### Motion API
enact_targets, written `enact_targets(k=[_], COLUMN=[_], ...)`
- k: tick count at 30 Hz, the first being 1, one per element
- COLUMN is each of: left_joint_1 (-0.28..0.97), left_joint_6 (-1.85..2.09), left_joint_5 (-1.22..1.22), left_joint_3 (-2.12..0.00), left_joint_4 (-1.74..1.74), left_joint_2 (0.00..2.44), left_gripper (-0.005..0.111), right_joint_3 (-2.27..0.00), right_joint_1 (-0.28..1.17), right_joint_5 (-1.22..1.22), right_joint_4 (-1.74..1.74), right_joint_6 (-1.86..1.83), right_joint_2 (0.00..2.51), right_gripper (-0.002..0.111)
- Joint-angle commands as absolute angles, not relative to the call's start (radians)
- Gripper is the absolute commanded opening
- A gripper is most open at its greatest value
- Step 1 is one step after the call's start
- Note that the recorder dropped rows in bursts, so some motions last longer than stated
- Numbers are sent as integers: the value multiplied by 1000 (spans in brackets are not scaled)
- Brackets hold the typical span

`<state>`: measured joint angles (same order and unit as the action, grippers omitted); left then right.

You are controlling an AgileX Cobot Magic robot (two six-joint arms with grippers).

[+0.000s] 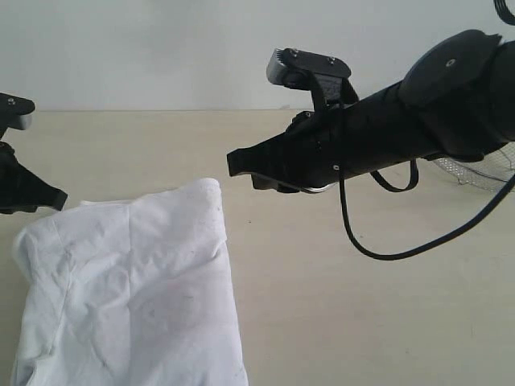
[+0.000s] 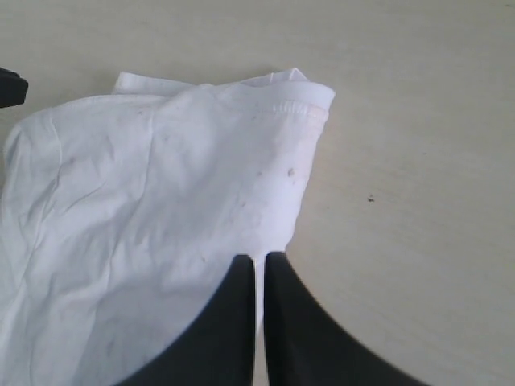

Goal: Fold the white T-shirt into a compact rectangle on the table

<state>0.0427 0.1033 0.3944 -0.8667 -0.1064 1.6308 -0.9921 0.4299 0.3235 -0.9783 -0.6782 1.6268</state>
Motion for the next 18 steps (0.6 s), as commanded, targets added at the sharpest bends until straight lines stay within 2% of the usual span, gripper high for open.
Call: enact_targets(k=[1, 6, 12, 18], left_joint_1=[40, 44, 85, 187], left_joint_6=[108, 173, 545, 470], left_joint_5=[417, 644, 862, 977], left_joint_3=[-876, -902, -908, -873], left_joint_4=[-92, -43, 409, 350], left_joint_2=[1640, 1598, 1508, 1525], left_gripper=[4, 4, 4, 4], right_joint_3=[-988, -988, -988, -988], right_joint_1=[428, 428, 374, 347], right_joint_5=[330, 326, 382, 455], right_joint_4=[-975, -970, -970, -953], right_joint_6=[-689, -689, -689, -693], right_joint_2=[1615, 1615, 1615, 1615], right_gripper=[0, 0, 0, 0])
